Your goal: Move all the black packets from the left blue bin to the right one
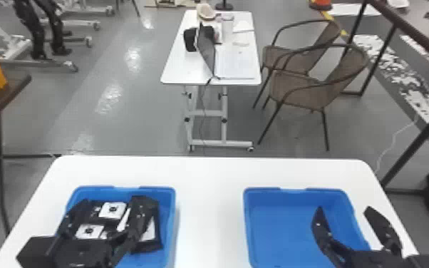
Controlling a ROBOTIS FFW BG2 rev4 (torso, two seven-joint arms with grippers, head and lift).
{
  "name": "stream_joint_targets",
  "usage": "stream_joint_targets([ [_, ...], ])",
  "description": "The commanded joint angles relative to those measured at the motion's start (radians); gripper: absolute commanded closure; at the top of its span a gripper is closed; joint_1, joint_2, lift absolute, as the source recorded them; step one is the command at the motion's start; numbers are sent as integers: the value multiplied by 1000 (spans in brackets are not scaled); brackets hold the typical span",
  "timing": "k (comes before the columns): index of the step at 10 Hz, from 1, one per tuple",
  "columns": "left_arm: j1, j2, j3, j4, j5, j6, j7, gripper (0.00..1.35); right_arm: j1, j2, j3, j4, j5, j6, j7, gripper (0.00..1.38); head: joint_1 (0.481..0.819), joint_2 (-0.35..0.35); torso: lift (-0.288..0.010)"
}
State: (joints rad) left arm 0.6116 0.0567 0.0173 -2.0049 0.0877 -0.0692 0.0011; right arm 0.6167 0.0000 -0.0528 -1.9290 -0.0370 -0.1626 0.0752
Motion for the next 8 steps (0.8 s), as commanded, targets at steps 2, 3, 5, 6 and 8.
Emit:
stream_joint_targets([
  [2, -1, 2, -2, 0, 0, 2, 0, 113, 0, 1, 1, 2, -4, 0, 0, 139, 695, 2, 0],
  [3, 0, 3, 0, 0, 1, 3, 0, 113, 0, 1, 1, 4, -6, 0, 1, 139, 695, 1, 0],
  [5, -1, 3, -2, 0, 1, 6, 0, 113, -2, 1, 1, 5, -7, 0, 0, 139, 695, 2, 0],
  [6, 0, 3, 0, 0, 3, 6, 0, 113, -2, 1, 1, 5, -9, 0, 1, 140, 695, 1, 0],
  [8, -1, 3, 0, 0, 7, 19, 0, 113, -2, 1, 1, 7, -15, 0, 1, 140, 695, 2, 0],
])
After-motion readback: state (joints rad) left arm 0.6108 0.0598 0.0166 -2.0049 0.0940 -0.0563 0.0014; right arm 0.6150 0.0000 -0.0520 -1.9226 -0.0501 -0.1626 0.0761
